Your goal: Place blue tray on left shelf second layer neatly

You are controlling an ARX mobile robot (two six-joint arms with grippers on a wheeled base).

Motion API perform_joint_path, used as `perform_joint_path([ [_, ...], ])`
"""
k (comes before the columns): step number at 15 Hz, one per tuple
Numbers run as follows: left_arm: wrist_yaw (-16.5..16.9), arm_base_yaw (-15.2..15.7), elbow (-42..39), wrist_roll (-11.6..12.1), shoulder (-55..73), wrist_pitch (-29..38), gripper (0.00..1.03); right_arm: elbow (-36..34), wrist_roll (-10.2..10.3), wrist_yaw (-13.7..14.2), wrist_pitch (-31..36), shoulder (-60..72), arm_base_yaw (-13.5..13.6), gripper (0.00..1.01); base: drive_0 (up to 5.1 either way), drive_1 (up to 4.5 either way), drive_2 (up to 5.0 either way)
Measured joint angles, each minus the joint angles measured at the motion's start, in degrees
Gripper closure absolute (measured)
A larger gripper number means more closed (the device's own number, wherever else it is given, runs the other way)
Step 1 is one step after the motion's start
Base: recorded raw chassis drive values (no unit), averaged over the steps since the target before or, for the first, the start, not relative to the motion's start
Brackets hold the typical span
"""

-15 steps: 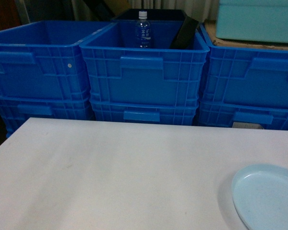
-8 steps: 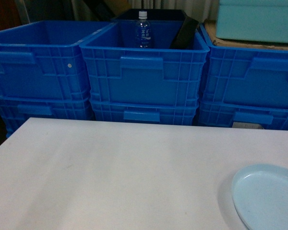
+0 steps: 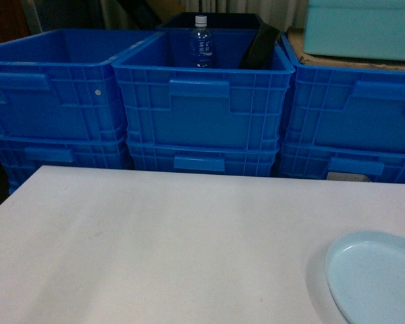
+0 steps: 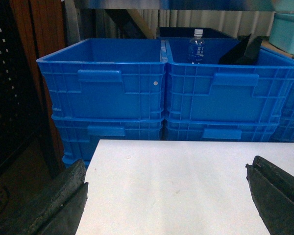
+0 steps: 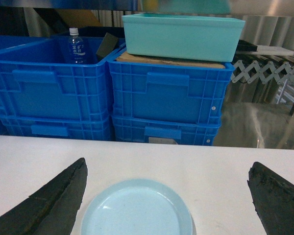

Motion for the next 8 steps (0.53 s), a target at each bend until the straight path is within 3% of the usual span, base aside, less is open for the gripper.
perform_joint_path([
  [8,0.0,0.0,0.0,0.0,0.0,0.0,0.05,0.0,0.0,0.0,0.0,0.0,0.0,0.03,0.0,0.0,0.0],
])
